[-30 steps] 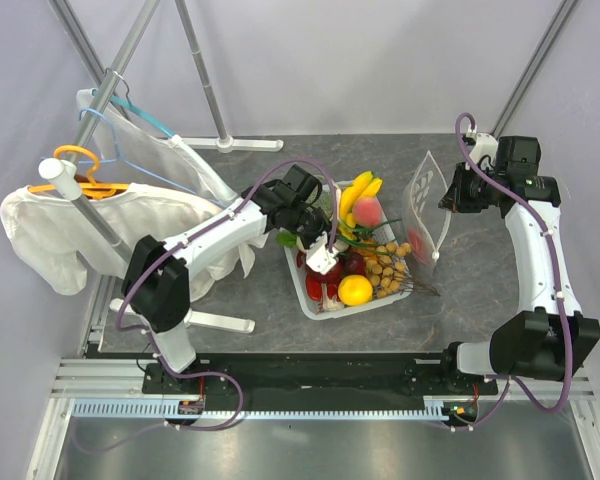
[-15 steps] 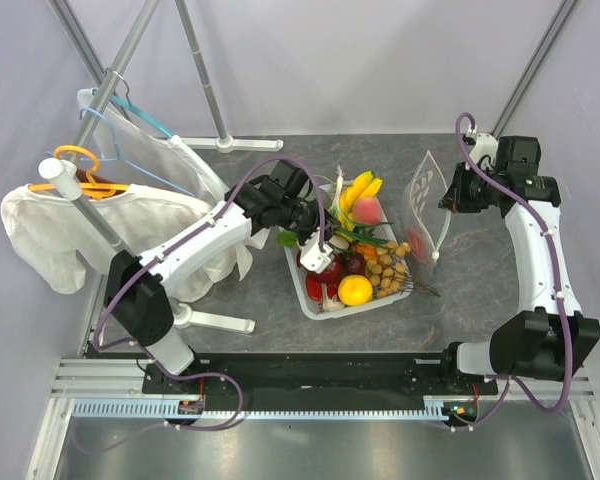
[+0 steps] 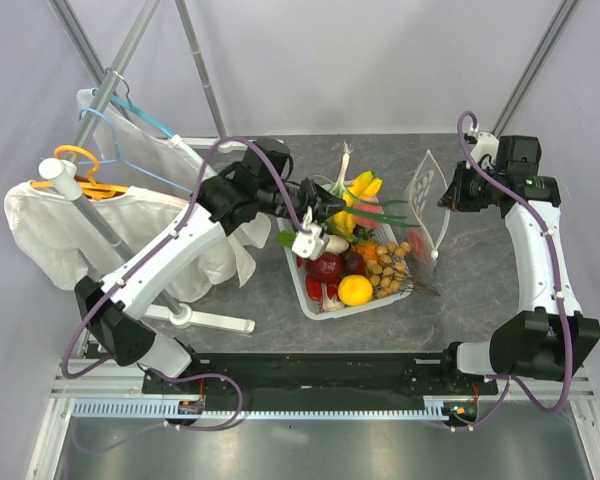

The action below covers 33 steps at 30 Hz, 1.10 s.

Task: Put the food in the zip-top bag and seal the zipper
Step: Place the fake vegetable in the zipper food storage bag.

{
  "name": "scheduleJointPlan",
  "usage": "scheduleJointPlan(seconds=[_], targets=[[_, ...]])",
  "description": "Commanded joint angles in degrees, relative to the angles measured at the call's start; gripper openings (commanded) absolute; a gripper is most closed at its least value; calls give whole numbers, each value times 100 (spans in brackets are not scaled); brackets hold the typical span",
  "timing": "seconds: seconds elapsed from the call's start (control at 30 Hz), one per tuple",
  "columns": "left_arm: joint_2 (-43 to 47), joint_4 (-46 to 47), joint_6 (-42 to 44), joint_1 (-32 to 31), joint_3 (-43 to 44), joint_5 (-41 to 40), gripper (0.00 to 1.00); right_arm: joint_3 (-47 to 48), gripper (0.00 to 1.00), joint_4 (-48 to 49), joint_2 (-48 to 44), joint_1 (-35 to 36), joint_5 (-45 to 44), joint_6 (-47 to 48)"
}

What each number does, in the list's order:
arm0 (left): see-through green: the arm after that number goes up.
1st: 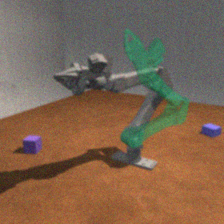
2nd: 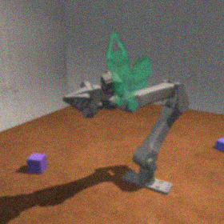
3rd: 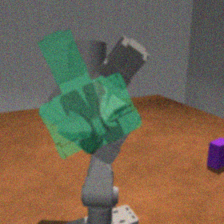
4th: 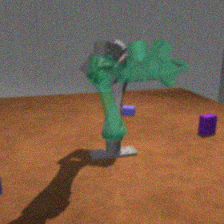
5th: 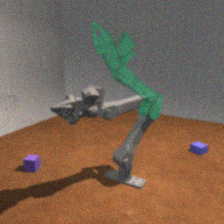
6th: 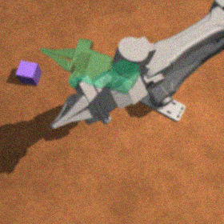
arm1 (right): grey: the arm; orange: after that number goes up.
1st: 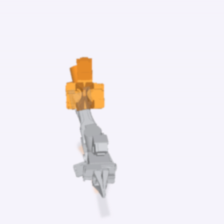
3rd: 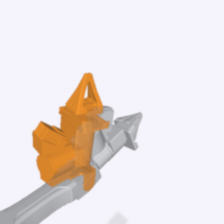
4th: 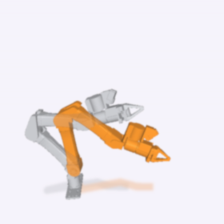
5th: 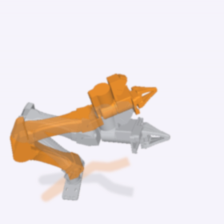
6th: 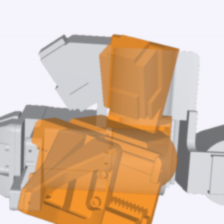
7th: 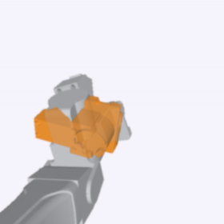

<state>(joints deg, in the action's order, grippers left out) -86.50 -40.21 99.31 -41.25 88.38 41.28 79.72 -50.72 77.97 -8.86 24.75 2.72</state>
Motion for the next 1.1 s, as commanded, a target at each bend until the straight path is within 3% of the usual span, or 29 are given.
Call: scheduleJointPlan(seconds=[0.0, 0.07, 0.1, 0.13, 0.17, 0.23, 0.27, 0.33, 0.43, 0.67, 0.73, 0.93, 1.07], targets=[[536, 897, -2765, 12, 558, 943, 2, 87, 0, 299, -54, -19, 161, -210], [704, 2056, -4044, 21, 427, 1119, 2, 52, 0, 396, -80, -19, 292, -263], [896, 2513, -5295, 21, 191, 1067, 2, 26, 0, 431, -89, -19, 345, -403], [1011, 3014, -5995, 30, 32, 945, 2, 0, 0, 449, -107, -19, 407, -447], [1117, 4019, -7281, 30, -126, 770, 2, -35, 0, 501, -116, -19, 442, -491], [1337, 4843, -8300, 30, -487, 120, 2, -18, 0, 528, -107, -19, 574, -553], [1363, 5447, -9358, 21, -593, -161, 2, -1, 0, 537, -90, -19, 627, -579], [1320, 5970, -10391, 21, -760, -933, 2, 78, 0, 528, -54, -19, 785, -641], [1040, 6813, -11677, -31, -778, -858, 2, 140, 0, 545, -45, -19, 969, -782], [687, 7921, -11601, -813, -734, -1692, 2, 78, 0, 589, -90, -89, 1839, -1019], [661, 8482, -11609, -1111, -953, -2385, 2, 78, 0, 598, -28, -142, 2111, -1098], [231, 10390, -10627, -1701, -1736, -3213, 2, 44, 0, 581, 130, -282, 2824, -1239], [-147, 11253, -9493, -1956, -2017, -3600, 2, 26, 0, 581, 122, -318, 2904, -1239]])
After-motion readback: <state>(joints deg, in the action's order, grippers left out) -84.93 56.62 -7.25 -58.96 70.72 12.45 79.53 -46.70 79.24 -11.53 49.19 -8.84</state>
